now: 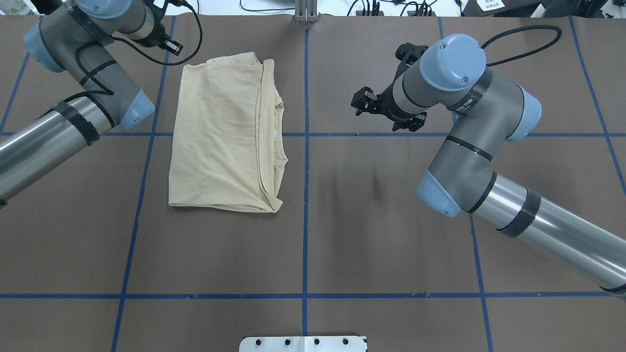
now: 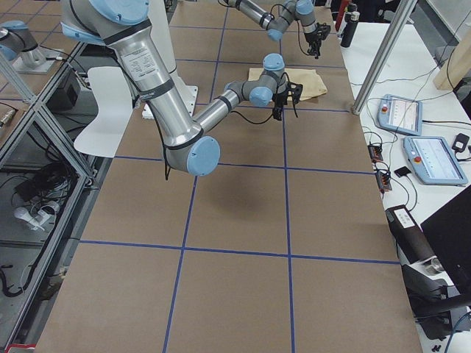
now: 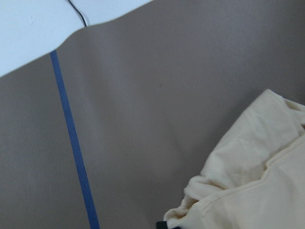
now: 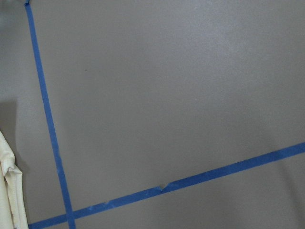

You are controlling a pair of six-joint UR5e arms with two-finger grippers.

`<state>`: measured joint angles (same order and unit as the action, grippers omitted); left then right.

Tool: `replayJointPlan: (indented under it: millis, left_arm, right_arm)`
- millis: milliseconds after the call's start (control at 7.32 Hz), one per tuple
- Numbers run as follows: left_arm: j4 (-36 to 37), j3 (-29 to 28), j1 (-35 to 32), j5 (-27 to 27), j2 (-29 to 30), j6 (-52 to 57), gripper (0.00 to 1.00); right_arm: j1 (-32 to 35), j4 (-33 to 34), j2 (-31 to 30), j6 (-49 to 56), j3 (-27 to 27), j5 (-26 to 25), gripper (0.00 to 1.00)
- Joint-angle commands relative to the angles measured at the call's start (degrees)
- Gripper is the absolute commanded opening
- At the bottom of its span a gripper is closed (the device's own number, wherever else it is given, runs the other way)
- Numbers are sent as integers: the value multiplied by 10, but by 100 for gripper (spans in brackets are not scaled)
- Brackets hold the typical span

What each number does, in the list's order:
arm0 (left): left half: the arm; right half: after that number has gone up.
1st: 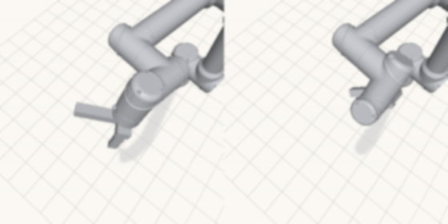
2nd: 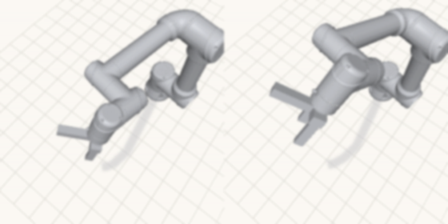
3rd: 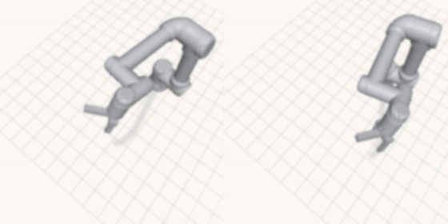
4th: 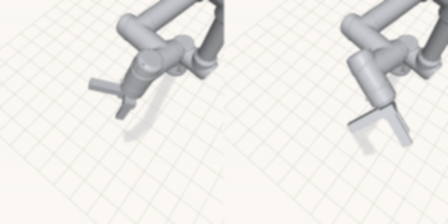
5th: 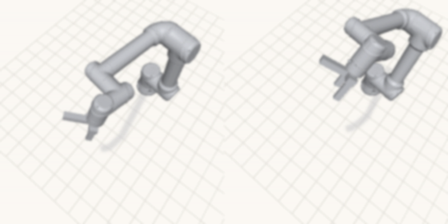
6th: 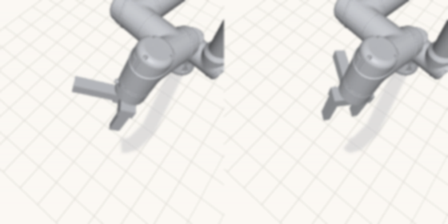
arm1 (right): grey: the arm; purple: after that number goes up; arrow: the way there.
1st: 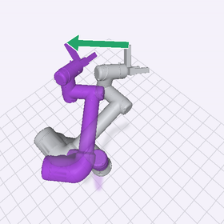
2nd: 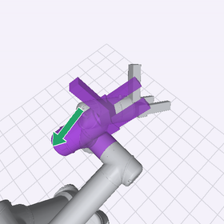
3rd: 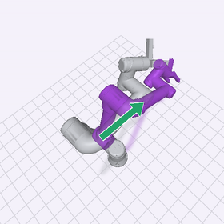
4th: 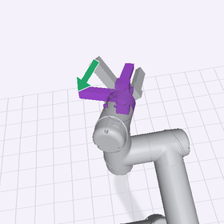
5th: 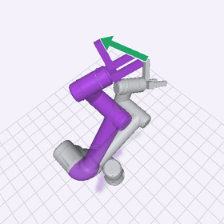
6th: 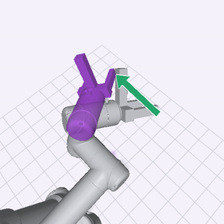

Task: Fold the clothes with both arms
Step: 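Move the right gripper to the shirt's side edge and grasp it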

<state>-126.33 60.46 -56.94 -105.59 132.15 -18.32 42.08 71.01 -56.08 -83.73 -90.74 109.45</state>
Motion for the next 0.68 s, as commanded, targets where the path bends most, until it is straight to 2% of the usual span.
replayJointPlan:
  millis: [0,137,273,410,546]
  left_arm:
    - [-20,27,-26,-94,-24,38,100]
    - [-23,62,-25,-95,-57,35,100]
    - [-27,68,-24,-96,-64,13,100]
    - [-27,69,-19,-95,-64,-12,100]
    - [-27,69,-16,-95,-64,-21,100]
  right_arm:
    - [-12,4,38,-14,15,-10,100]
    - [-35,6,67,-47,36,-40,100]
    - [-58,5,135,-70,113,-79,100]
    - [-75,6,199,-105,184,-90,99]
    - [-89,8,230,-112,222,-93,94]
